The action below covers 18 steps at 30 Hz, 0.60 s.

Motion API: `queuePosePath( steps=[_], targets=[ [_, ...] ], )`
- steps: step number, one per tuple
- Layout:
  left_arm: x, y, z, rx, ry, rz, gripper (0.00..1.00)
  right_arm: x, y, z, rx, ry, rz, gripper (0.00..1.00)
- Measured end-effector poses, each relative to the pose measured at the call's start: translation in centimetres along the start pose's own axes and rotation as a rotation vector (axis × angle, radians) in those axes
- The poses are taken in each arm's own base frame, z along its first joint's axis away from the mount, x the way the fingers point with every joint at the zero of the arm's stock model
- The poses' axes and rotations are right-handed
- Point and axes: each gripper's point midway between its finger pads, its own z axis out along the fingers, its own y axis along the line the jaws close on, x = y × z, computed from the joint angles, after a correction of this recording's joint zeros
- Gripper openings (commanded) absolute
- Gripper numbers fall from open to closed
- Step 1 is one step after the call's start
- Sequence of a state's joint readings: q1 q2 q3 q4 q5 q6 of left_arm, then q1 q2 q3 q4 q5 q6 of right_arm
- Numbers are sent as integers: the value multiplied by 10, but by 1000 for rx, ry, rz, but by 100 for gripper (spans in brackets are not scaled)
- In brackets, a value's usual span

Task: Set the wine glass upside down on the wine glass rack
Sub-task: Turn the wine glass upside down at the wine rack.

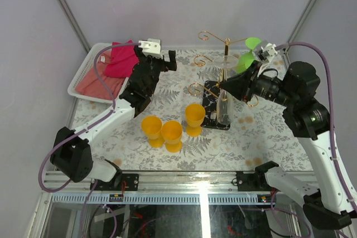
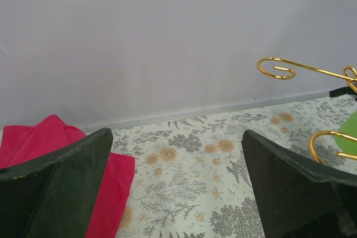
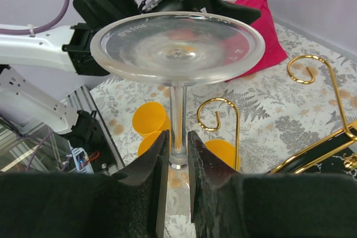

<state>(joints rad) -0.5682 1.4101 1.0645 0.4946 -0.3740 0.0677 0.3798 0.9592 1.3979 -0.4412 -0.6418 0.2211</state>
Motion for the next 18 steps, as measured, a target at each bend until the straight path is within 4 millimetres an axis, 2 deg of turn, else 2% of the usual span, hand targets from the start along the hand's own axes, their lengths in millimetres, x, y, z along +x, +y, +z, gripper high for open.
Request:
queuePosePath(
  steps=[4, 7, 13, 18],
  targets=[
    [0, -1, 0, 11, 1, 0, 100, 9, 5, -6, -6, 7, 19, 0],
    [1, -1, 0, 15, 2, 1, 100, 26, 2, -8, 4, 39, 45, 0],
    [1, -2, 1, 26, 4, 2, 100, 83, -19, -10, 85, 132, 104, 0],
    [8, -5, 5, 35, 21, 9, 100, 119, -34, -23, 175, 136, 85, 0]
  ],
)
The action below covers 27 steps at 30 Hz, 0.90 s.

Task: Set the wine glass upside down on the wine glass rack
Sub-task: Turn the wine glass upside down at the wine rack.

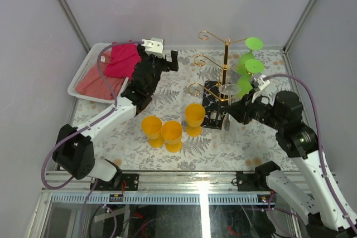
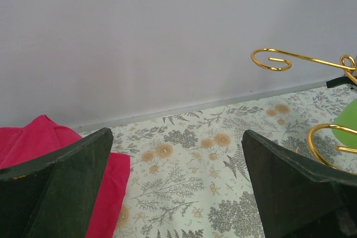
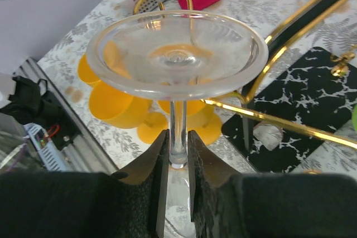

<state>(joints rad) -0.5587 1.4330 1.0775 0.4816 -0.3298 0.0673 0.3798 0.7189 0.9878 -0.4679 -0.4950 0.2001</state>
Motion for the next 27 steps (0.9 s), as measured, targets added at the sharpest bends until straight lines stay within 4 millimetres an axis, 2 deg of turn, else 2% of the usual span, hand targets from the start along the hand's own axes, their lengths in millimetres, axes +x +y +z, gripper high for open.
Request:
queuePosePath(
  steps=[7, 16, 27],
  targets=[
    [3, -5, 9, 17, 17, 7, 100, 17, -14, -11, 77, -94, -48, 0],
    [5, -9, 14, 39, 21, 16, 100, 38, -33, -10, 157, -111, -44, 0],
    [7, -3, 17, 34, 25, 19, 100, 46, -61, -14, 301, -145, -41, 0]
  ],
)
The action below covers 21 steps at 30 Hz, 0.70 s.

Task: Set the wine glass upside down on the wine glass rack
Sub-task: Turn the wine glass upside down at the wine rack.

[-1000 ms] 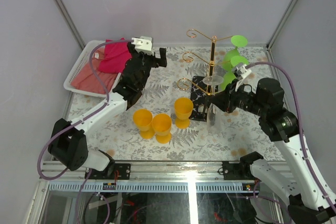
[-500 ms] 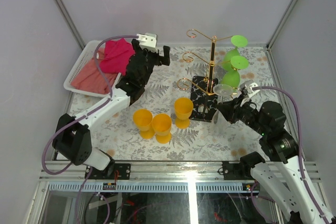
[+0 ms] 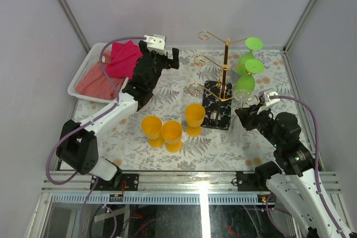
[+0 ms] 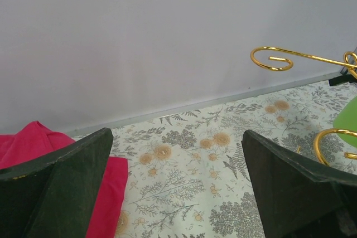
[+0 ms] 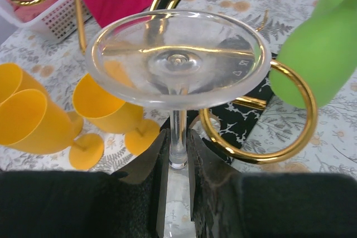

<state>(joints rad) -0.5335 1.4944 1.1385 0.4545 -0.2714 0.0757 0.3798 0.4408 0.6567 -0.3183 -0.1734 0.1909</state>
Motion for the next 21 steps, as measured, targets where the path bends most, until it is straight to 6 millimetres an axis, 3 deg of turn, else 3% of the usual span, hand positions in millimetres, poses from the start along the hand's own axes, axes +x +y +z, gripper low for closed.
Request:
queuePosePath(
  steps=[21],
  targets=[
    [5, 7, 6, -11, 9, 3, 100, 1, -45, 3, 249, -15, 0, 0]
  ],
)
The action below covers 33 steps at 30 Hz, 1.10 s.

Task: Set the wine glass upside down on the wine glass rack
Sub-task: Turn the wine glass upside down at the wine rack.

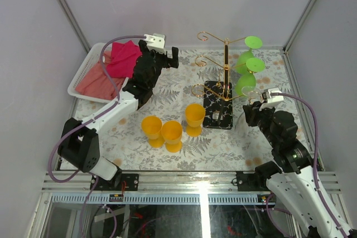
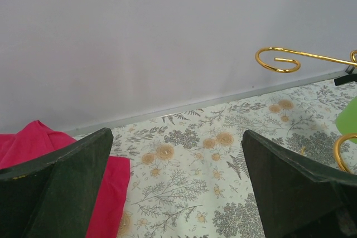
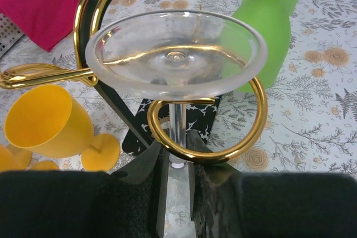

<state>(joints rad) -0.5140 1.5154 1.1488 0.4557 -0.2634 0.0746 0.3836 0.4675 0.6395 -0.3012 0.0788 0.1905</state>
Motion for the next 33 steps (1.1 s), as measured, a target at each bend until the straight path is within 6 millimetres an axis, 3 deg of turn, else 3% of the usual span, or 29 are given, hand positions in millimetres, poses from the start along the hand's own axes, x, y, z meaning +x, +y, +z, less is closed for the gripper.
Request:
queuePosePath(
  steps=[8, 15, 26, 28, 33],
  targets=[
    [1, -3, 0, 14, 1, -8, 100, 2, -13, 3, 71, -15, 0, 0],
    [1, -3, 0, 15, 2, -11, 100, -6, -25, -11, 131, -63, -5, 0],
    [1, -4, 0, 17, 1, -11, 100, 10, 2, -10, -29, 39, -46, 0],
    [1, -4, 0, 17, 2, -11, 100, 12, 5, -8, -47, 50, -49, 4],
    [1, -4, 0, 17, 1, -11, 100, 10, 7, -7, -54, 59, -51, 29]
  ],
)
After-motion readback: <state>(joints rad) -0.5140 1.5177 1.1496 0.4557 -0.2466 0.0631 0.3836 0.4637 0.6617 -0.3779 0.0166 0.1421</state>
